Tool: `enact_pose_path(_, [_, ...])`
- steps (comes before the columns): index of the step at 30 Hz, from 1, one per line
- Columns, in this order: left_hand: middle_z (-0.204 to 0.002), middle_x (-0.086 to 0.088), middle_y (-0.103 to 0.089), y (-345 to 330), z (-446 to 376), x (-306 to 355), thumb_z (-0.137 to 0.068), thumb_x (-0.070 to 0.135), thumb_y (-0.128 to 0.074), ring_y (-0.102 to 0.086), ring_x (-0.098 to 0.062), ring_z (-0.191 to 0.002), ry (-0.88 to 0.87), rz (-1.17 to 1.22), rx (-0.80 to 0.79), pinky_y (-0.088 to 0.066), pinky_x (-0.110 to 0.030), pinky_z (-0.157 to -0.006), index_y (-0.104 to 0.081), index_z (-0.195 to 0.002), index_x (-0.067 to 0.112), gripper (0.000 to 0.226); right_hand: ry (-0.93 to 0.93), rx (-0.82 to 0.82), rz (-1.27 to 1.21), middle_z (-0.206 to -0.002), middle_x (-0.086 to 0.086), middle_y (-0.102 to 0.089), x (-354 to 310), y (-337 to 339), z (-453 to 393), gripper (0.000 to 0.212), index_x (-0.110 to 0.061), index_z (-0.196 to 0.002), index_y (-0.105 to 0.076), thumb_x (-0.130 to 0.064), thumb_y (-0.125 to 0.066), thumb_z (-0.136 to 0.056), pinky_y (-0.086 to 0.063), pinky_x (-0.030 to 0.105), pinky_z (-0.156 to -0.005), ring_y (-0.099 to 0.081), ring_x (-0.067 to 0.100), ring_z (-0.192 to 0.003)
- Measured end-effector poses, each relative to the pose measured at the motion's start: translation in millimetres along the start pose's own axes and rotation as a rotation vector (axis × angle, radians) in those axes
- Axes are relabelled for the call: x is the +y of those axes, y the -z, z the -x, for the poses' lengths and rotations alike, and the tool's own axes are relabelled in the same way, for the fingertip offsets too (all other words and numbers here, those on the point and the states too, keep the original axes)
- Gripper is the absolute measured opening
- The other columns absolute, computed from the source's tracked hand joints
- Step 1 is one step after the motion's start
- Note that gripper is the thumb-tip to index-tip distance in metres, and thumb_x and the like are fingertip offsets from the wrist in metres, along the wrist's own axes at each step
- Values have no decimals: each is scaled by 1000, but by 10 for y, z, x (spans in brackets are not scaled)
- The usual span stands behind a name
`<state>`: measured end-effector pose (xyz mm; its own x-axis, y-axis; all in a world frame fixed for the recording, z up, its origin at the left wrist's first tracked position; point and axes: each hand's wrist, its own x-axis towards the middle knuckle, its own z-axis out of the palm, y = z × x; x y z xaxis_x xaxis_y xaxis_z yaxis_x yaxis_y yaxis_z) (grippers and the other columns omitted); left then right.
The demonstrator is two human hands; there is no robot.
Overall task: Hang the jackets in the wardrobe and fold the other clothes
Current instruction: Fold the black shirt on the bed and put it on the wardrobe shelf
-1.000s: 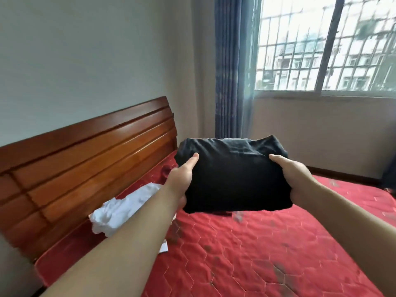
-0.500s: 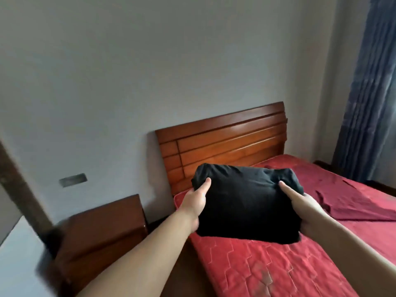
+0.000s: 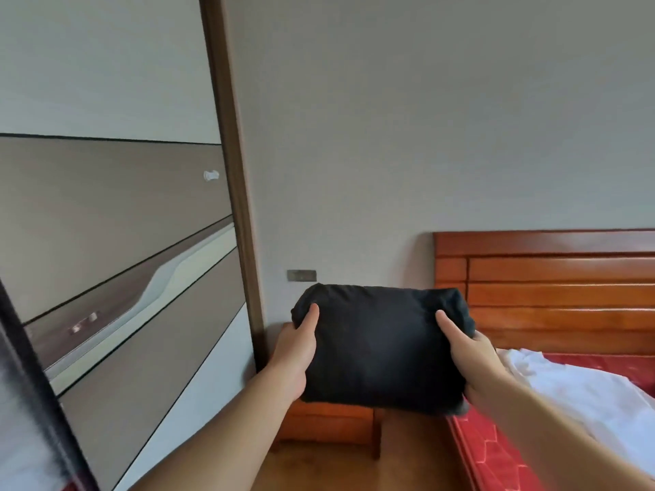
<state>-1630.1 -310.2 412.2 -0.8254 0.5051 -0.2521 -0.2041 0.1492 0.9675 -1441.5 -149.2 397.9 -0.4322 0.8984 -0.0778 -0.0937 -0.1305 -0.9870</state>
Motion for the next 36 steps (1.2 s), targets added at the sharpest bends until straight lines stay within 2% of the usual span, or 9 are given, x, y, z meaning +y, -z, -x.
enact_pose_path(4, [-148, -5, -43, 501, -522, -48, -85, 71, -48, -42, -31, -134, 47, 60, 69, -36, -50, -111, -36, -148, 20, 82, 1, -75, 54, -87, -7, -66, 109, -719, -274, 24, -29, -85, -57, -50, -67, -84, -46, 28, -64, -61, 13, -79])
enact_pose_path(10, [-148, -5, -43, 665, -1176, -3, -87, 71, -44, -43, -31, -133, 100, 72, 79, -37, -51, -110, -35, -148, 21, 79, -11, -114, 113, -89, -5, -65, 176, -1215, -745, 24, -27, -91, -57, -50, -64, -87, -47, 31, -69, -60, 15, -80])
enact_pose_path(13, [-147, -5, -44, 517, -1518, 96, -87, 71, -43, -45, -32, -131, 105, 71, 75, -39, -52, -108, -35, -148, 22, 78, -31, -113, 113, -91, -4, -65, 162, -1271, -1110, 27, -25, -97, -56, -50, -63, -87, -46, 35, -78, -60, 17, -82])
enact_pose_path(17, [-142, -4, -50, 244, -2014, 235, -86, 72, -44, -49, -30, -126, 105, 65, 83, -40, -50, -107, -41, -144, 20, 78, -48, -148, 81, -90, -5, -66, 154, -1338, -1732, 25, -28, -92, -57, -51, -63, -86, -46, 32, -66, -60, 16, -82])
enact_pose_path(20, [-141, -4, -51, 18, -2363, 365, -87, 70, -45, -51, -30, -124, 114, 87, 114, -42, -47, -105, -41, -144, 21, 75, -75, -196, 17, -92, -4, -68, 152, -1408, -2294, 22, -29, -91, -58, -50, -64, -87, -48, 35, -76, -63, 20, -86])
enact_pose_path(23, [-139, -5, -52, -128, -2617, 557, -89, 68, -44, -53, -31, -121, 125, 81, 172, -45, -44, -98, -41, -144, 21, 72, -126, -255, -11, -94, -2, -68, 110, -1578, -2821, 23, -27, -90, -58, -48, -66, -87, -48, 35, -74, -64, 21, -87])
enact_pose_path(27, [-113, 0, -61, -120, -3006, 892, -89, 67, -47, -60, -23, -92, 116, 108, 238, -50, -35, -71, -49, -137, 22, 67, -137, -331, -20, -97, 2, -69, -27, -1935, -3390, 22, -23, -92, -61, -44, -67, -86, -49, 36, -77, -65, 22, -88])
enact_pose_path(30, [-101, 3, -63, -41, -3331, 1121, -89, 68, -46, -60, -22, -86, 105, 115, 288, -47, -32, -62, -51, -133, 23, 63, -180, -406, -37, -100, 5, -70, -119, -2295, -3761, 30, -21, -100, -61, -45, -69, -85, -52, 36, -73, -67, 26, -90])
enact_pose_path(36, [-111, 0, -62, 192, -4343, 1302, -90, 68, -42, -59, -25, -95, 109, 142, 289, -49, -41, -84, -51, -132, 24, 61, -232, -446, -52, -101, 7, -71, -114, -3045, -4500, 37, -15, -108, -63, -43, -70, -84, -50, 38, -71, -66, 29, -91])
